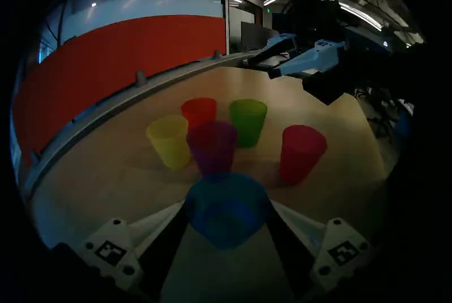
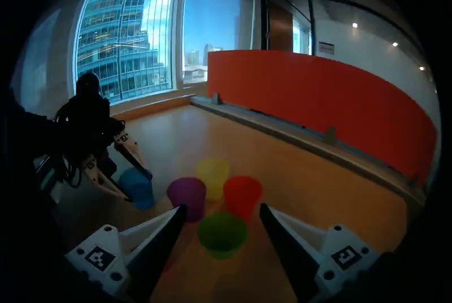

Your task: Pour water

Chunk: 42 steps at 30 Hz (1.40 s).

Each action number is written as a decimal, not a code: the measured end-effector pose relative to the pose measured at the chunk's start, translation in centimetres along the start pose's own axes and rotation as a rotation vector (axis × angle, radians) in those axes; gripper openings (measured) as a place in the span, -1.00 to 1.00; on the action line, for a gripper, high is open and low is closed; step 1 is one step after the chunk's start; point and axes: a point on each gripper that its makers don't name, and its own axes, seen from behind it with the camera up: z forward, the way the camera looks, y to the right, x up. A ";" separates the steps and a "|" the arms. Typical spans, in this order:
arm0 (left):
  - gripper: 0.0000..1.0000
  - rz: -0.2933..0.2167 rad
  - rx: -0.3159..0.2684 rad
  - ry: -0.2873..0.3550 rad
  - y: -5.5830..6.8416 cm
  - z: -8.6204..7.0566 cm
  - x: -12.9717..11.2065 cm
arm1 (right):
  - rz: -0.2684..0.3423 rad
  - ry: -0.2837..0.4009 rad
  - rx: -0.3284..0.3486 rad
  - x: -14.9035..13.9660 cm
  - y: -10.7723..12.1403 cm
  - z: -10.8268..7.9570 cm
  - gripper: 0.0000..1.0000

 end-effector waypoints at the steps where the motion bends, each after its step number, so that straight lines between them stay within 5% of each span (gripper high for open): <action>1: 0.76 -0.002 0.003 0.006 -0.1 -0.1 0.2 | 0.001 -0.004 0.002 -0.2 0.0 0.1 1.00; 23: 0.76 -0.056 0.075 0.155 -3.0 -2.9 5.1 | -0.008 -0.093 0.007 -4.8 -0.1 2.1 1.00; 42: 0.76 -0.067 0.103 0.222 -4.3 -4.4 7.3 | -0.025 -0.148 0.004 -7.6 0.1 3.7 1.00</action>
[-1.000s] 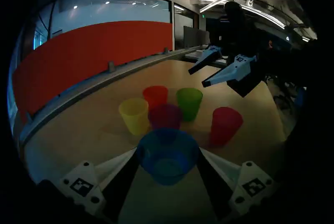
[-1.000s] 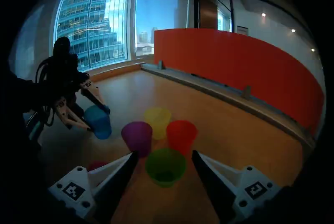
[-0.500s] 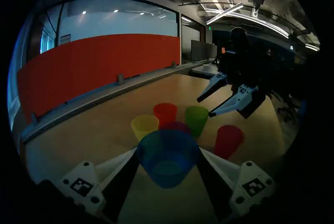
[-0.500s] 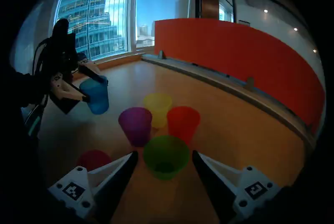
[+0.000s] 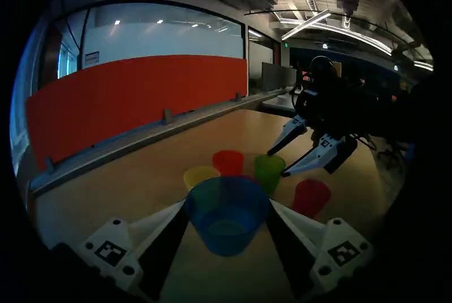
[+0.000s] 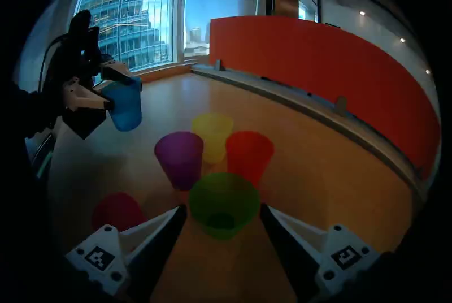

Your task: Pour water

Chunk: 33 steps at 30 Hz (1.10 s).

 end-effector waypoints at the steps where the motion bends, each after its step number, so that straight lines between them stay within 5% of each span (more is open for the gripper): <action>1: 0.76 -0.001 0.000 0.001 0.0 0.0 0.0 | -0.001 -0.002 0.001 -0.1 0.0 0.2 1.00; 16: 0.76 -0.003 0.011 0.011 -0.6 -0.4 0.2 | -0.005 -0.014 0.007 -0.5 0.1 2.8 0.99; 20: 0.76 -0.004 0.013 0.012 -0.7 -0.5 0.2 | 0.004 -0.016 0.006 -0.6 0.2 3.0 0.85; 33: 0.76 -0.003 0.022 0.021 -0.8 -0.8 0.6 | 0.019 0.031 -0.004 1.5 0.4 1.2 0.83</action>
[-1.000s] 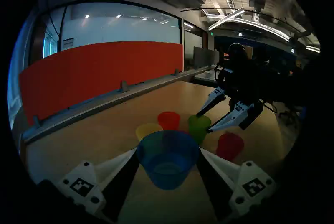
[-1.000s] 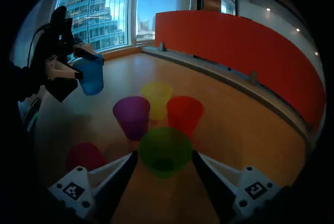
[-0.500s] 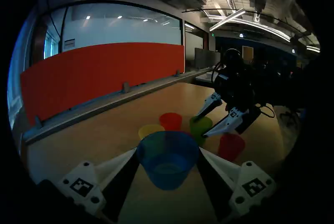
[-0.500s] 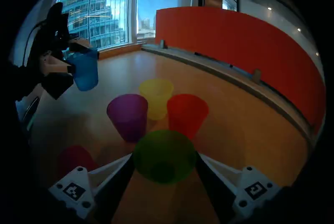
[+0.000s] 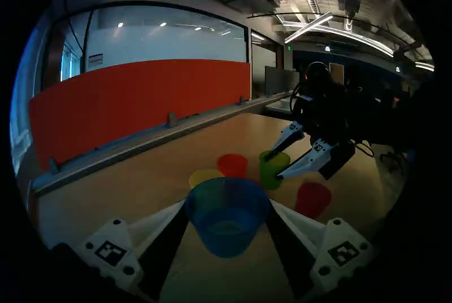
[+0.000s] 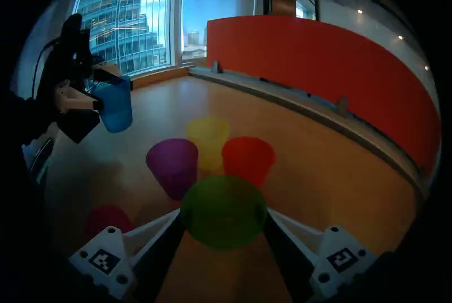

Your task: Pour water

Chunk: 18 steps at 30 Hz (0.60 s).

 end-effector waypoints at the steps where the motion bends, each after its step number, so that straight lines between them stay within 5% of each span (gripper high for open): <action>1: 0.76 0.000 0.001 0.003 0.1 -0.1 0.1 | -0.001 0.007 -0.001 0.4 0.0 -0.3 0.83; 18: 0.76 -0.005 0.011 0.055 1.2 -1.2 2.6 | -0.057 0.119 -0.022 6.2 -2.0 -5.8 0.83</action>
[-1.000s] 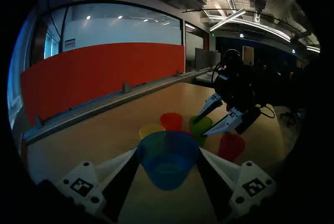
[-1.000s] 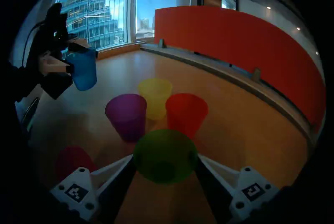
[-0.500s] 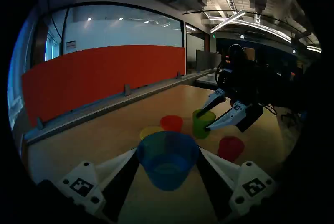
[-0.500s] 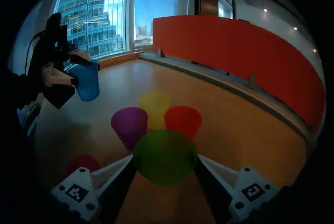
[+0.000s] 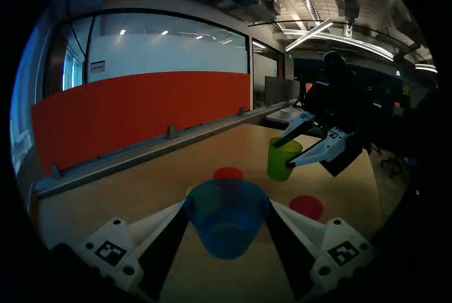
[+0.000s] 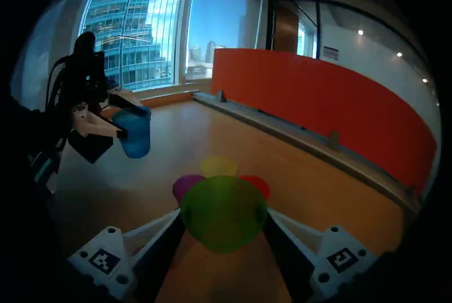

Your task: Pour water

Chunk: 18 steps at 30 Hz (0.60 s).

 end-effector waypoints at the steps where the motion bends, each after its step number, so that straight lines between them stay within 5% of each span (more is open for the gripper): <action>1: 0.76 -0.002 0.000 0.003 0.0 0.0 0.1 | -0.002 0.007 -0.001 0.3 -0.1 -0.3 0.83; 18: 0.76 -0.003 0.011 0.028 0.6 -0.6 1.1 | -0.012 0.141 -0.027 4.5 -1.3 -3.3 0.83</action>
